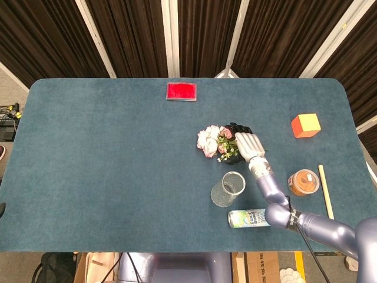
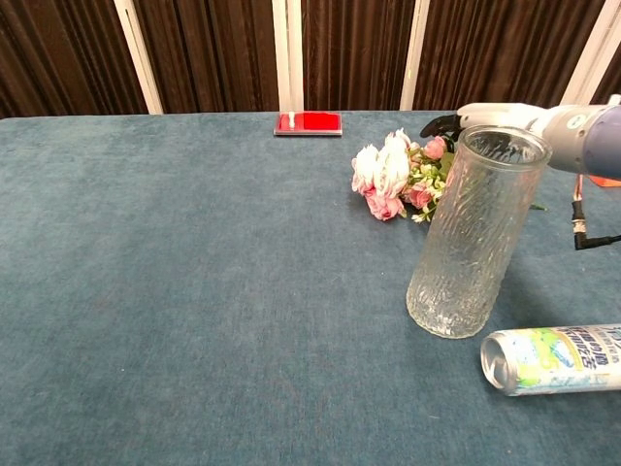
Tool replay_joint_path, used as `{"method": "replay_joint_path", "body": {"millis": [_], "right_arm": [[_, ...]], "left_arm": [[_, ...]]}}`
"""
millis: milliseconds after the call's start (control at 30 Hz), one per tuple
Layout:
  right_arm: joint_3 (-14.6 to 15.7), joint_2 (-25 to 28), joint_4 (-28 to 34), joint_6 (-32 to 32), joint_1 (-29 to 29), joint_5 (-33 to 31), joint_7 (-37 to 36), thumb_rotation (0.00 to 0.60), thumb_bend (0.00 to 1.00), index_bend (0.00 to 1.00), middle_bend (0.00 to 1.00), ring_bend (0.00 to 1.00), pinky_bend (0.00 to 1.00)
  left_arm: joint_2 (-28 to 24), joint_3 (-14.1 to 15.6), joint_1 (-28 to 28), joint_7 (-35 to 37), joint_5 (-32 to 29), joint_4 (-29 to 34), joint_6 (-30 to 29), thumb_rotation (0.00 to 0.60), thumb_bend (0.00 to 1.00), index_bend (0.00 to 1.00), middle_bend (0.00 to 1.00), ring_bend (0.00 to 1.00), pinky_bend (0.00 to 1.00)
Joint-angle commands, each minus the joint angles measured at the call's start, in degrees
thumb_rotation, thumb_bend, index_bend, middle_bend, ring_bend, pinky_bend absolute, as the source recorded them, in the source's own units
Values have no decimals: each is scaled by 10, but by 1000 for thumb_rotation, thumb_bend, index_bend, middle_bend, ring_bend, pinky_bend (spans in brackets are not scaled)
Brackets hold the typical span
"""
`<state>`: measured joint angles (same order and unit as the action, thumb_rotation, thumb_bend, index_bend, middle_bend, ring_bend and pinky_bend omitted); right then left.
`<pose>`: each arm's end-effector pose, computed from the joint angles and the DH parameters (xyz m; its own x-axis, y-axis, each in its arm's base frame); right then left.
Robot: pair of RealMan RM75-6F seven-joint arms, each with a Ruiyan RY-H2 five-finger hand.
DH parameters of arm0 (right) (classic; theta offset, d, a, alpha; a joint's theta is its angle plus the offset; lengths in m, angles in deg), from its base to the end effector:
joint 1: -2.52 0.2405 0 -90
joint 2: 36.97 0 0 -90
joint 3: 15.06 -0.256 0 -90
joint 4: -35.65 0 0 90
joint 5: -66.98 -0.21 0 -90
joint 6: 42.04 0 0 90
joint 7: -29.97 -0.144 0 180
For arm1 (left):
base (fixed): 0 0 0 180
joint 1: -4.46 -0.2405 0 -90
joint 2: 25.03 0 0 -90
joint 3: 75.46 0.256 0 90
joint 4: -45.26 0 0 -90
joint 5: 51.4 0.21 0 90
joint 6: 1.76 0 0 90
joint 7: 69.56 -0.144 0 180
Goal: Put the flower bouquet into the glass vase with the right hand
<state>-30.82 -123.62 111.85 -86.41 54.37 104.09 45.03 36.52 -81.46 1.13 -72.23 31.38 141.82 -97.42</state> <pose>-0.1545 -0.4165 0.0073 0.2076 -0.3778 0.9023 -0.9781 -0.0657 0.1975 -0.3161 0.1438 0.2015 0.4284 -0.1707 0.8873 0.8994 0.1749 -0.4006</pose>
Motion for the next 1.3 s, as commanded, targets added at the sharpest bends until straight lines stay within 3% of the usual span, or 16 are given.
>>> {"method": "replay_joint_path", "body": {"millis": [33,300,600,833,1100,1300], "right_arm": [[-2,-13,-16,3,12,-12,7,600,110,104,42,0,0],[-3,-41,-54,10,32,-21,19,600,110,122,46,24,0],[3,-86,-110,3,52,-14,41,600,110,261,208,200,0],[17,-115,-141,-17,62,-7,86,600,119,342,262,296,0],[10,-134,-161,-41,64,-3,104,600,424,398,349,491,78],[-2,-131,-160,-47,55,2,97,600,431,398,356,509,88]], "left_arm": [[-1,-1,-1,2,-2,0,-2,600,349,133,0,0,60],[0,-1,1,-3,-4,0,3,600,349,133,0,0,60],[2,-2,2,-10,-7,2,4,600,349,133,0,0,60],[1,2,4,-10,-1,5,8,600,349,134,0,0,60],[-1,4,4,-8,-1,6,10,600,349,141,0,0,60],[-1,4,5,-10,-1,7,12,600,349,146,0,0,60]]}}
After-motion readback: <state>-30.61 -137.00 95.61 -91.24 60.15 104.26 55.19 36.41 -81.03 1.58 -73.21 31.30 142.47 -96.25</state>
